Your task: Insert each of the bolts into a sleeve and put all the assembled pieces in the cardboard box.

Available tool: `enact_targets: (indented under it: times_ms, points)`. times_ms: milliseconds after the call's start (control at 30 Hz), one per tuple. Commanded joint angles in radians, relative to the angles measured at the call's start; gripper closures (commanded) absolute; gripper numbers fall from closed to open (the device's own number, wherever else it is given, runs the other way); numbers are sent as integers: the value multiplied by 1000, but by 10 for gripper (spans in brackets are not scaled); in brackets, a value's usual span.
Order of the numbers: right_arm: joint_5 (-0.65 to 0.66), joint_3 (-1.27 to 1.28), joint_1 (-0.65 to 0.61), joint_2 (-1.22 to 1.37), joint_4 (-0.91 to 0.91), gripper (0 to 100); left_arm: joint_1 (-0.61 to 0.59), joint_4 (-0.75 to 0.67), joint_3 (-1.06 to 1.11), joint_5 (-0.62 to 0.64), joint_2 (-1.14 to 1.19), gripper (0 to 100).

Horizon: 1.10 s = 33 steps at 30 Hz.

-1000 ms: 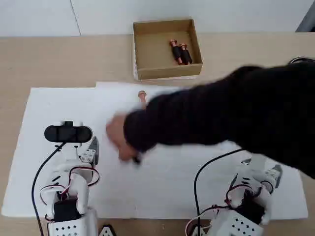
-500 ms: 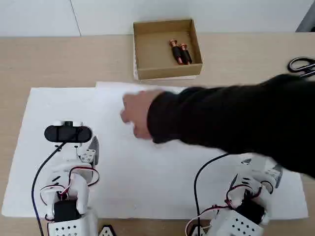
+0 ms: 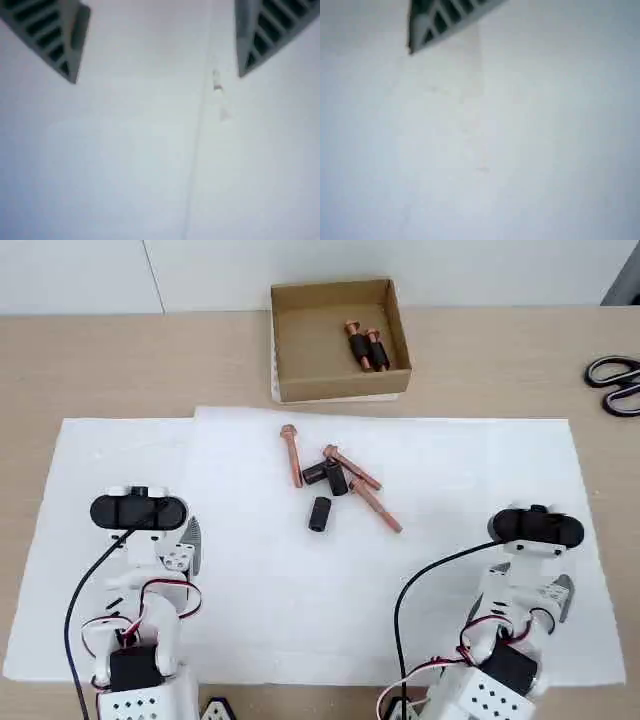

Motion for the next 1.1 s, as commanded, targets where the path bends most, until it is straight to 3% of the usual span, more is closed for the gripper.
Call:
enact_targets:
  times_ms: [0,1067]
  points:
    - [6,8,8,-4,2,751,9,-21,-4,0,-6,804]
    - [9,8,-19,-12,2,751,9,-21,-4,0,-6,804]
